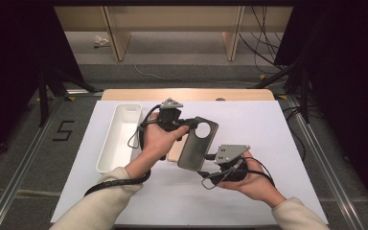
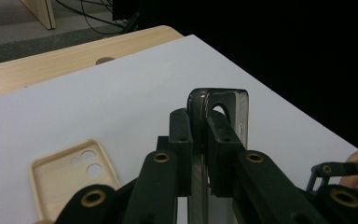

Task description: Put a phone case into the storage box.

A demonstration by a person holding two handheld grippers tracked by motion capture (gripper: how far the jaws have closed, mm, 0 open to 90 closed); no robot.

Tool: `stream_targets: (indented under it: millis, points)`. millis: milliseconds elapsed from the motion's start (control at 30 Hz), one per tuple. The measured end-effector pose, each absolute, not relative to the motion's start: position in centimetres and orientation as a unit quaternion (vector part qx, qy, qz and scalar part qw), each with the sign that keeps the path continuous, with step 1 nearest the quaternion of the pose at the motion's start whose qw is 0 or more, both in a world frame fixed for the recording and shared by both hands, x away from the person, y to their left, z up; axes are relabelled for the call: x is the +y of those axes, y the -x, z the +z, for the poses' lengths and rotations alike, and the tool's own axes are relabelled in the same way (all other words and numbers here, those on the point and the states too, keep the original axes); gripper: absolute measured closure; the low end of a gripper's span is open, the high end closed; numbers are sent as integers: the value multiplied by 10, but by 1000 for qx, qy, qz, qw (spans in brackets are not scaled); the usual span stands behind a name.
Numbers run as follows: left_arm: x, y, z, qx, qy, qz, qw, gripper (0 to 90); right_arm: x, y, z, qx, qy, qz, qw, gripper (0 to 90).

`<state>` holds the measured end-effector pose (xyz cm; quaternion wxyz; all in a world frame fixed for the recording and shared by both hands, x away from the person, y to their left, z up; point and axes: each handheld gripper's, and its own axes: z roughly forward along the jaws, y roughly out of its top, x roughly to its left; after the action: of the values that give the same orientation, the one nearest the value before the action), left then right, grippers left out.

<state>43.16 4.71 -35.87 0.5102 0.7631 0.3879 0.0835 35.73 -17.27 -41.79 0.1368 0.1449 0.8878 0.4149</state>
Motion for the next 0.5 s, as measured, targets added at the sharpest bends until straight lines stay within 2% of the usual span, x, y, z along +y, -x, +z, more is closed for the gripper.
stream_targets:
  millis: [367, 500]
  points:
    - [70, -427, -359, 369, -749, 106, 541, 816, -181, -361, -418, 871, -192, 429, 141, 293]
    - [78, -425, -362, 358, -743, 106, 555, 816, -185, -362, -419, 866, -203, 434, 141, 291]
